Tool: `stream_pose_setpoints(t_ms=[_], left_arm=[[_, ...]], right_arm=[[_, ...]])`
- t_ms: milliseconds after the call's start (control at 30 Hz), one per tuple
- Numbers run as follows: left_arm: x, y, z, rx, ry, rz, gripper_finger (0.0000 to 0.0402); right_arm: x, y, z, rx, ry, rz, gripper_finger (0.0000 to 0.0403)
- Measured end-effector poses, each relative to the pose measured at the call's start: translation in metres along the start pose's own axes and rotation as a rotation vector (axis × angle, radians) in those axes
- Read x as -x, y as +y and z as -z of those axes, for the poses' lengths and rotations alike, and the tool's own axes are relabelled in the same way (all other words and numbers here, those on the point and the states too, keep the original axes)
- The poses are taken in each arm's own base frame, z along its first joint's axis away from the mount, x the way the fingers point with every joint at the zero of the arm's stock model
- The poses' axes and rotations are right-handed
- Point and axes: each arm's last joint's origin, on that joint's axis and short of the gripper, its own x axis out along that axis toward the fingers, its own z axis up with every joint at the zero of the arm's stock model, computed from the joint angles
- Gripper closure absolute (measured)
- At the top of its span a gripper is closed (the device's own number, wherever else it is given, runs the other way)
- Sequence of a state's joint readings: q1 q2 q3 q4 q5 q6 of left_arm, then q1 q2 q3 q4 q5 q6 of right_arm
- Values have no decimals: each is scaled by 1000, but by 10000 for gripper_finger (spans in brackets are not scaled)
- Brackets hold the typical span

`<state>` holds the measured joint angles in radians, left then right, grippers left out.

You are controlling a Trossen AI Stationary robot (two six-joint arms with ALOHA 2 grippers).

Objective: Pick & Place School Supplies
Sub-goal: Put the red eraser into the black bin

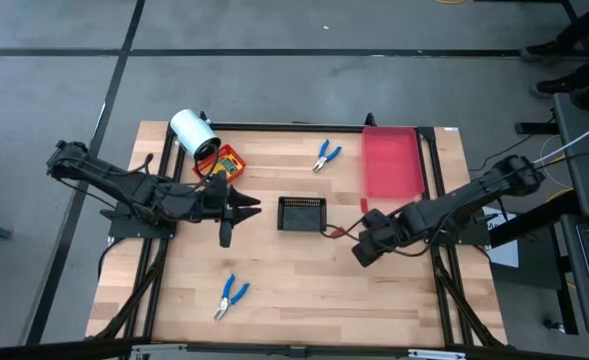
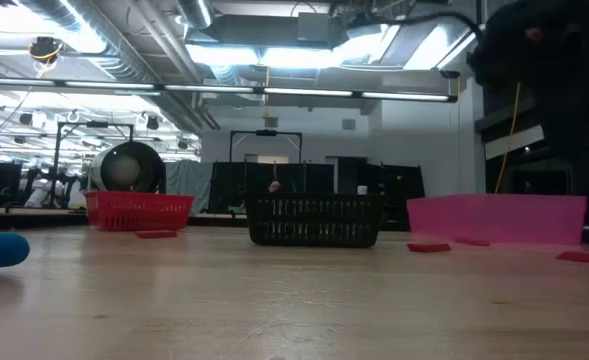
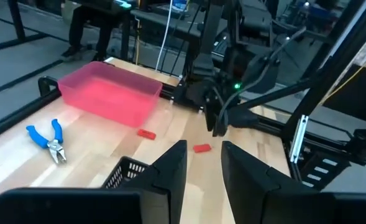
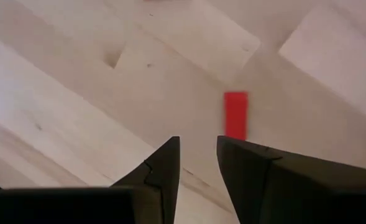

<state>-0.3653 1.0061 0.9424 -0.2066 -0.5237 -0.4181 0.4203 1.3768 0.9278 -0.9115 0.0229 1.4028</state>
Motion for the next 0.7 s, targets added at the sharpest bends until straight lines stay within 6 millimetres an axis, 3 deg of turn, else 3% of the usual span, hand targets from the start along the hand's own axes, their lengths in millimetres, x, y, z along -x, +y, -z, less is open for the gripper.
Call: stream_pose_setpoints(t_ms=[400,700], left_arm=[[-1,1,-2,10,5,42,302],[-1,0,-2,46,1,48,302]], right_arm=[[-42,-6,9,-57,41,82,213],[-62,-14,11,-63,44,76,217]])
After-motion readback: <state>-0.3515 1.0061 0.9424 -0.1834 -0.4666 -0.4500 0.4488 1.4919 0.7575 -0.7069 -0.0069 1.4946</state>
